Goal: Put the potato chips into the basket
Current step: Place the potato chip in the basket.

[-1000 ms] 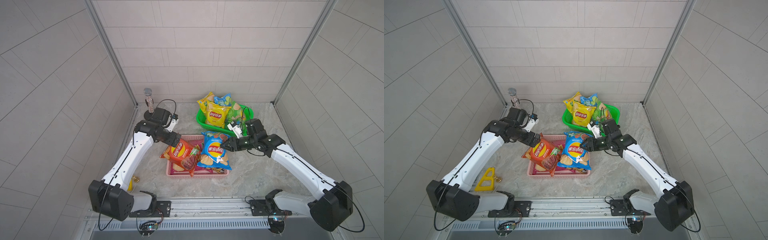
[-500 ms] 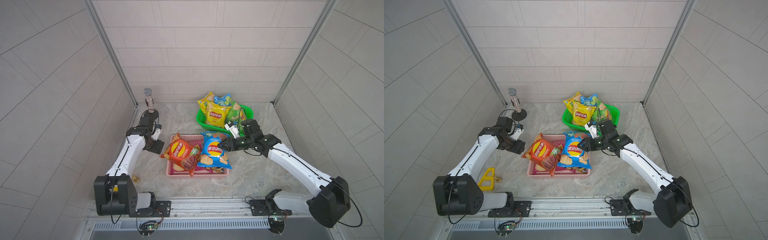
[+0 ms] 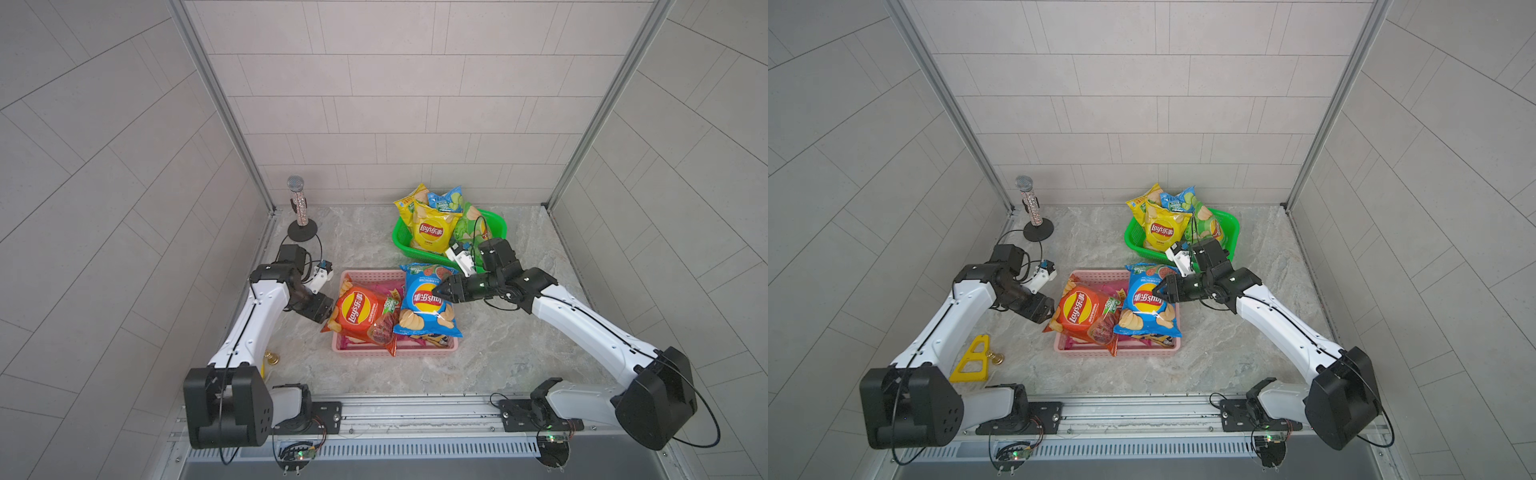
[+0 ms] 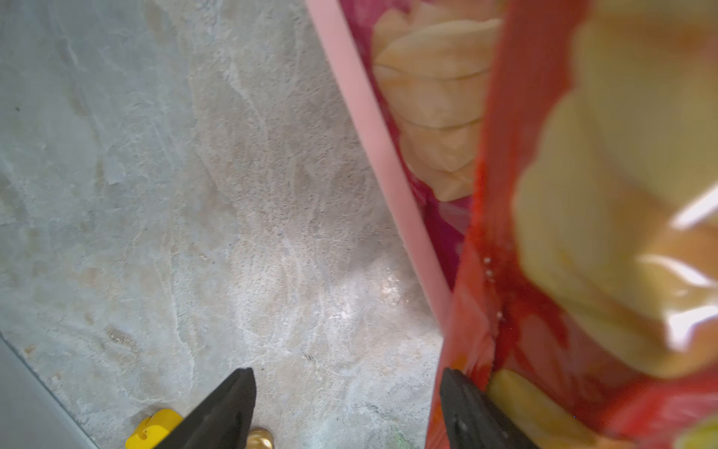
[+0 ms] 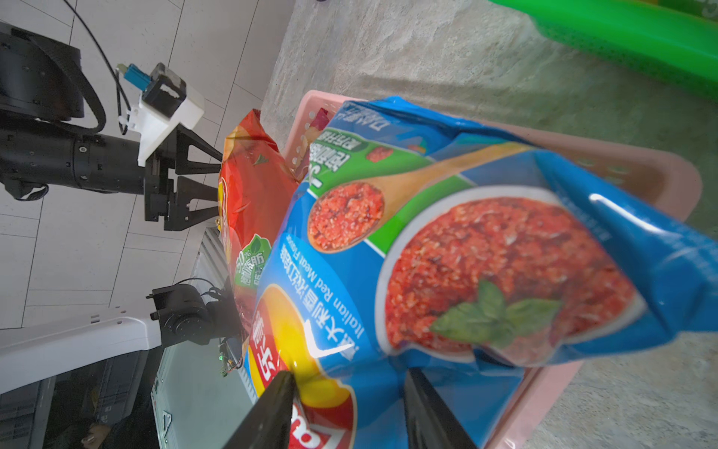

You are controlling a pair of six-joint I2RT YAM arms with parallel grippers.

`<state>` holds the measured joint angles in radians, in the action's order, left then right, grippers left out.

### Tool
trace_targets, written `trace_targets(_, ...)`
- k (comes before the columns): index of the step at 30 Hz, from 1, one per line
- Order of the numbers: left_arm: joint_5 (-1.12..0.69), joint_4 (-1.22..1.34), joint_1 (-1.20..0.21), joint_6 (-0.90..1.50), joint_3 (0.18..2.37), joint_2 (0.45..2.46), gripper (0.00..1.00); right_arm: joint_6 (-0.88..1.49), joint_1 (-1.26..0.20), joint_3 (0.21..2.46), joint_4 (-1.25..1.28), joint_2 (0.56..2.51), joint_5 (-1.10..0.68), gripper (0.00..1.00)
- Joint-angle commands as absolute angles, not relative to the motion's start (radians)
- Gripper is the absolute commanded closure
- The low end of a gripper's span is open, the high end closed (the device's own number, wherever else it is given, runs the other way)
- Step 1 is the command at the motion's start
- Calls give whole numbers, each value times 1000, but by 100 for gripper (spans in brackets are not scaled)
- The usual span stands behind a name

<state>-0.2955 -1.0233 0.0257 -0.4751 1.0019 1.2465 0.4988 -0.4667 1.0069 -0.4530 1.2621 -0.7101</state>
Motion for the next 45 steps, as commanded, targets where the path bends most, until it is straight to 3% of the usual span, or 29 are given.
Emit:
trace_targets(1, -392, -1120, 17, -566, 975, 1206, 17, 491, -475, 1037, -448, 1270, -703, 49)
trace_targets(10, -415, -1170, 2, -621, 957, 1195, 15, 460, -475, 1082, -466, 1313, -724, 49)
trace_targets(27, -215, -1083, 34, -415, 1180, 1233, 14, 472, -453, 1088, -505, 1258, -680, 48)
trace_targets(37, -403, -1008, 31, -252, 1220, 1233, 14, 481, -451, 1088, -507, 1218, -637, 46)
trace_targets(45, -543, -907, 31, -144, 1113, 1218, 14, 488, -451, 1063, -507, 1187, -564, 46)
